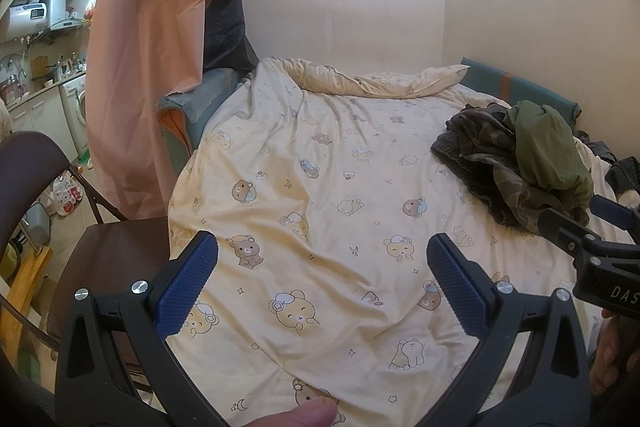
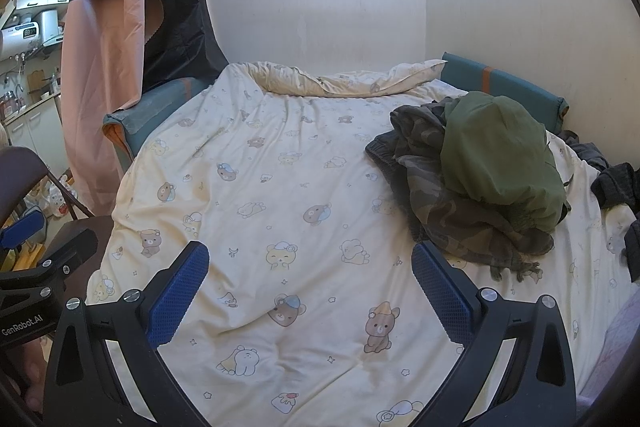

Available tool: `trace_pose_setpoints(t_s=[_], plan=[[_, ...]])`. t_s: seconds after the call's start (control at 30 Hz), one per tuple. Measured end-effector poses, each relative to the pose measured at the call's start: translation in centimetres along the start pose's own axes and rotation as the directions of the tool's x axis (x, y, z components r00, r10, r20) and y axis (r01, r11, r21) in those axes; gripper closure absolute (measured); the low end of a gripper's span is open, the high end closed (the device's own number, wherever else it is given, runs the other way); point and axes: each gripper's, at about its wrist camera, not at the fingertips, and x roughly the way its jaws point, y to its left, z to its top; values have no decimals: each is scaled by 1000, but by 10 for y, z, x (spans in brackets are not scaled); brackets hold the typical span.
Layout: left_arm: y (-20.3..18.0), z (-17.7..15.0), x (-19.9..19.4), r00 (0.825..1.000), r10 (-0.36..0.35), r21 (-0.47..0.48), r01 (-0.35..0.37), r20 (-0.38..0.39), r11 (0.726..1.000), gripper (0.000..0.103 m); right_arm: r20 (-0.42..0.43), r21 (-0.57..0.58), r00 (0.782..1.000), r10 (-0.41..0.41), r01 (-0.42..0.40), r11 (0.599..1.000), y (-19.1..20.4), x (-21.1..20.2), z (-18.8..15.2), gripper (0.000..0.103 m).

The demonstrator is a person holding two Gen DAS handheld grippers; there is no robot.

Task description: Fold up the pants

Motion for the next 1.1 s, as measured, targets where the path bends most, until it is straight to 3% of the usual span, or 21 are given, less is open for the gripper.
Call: trace_pose_setpoints(t_s=[1.1], plan=[[-2,0,0,1000,2,3,-2,1,1000,0,1,1,1000,3,-3,1000,-1,0,0,0]])
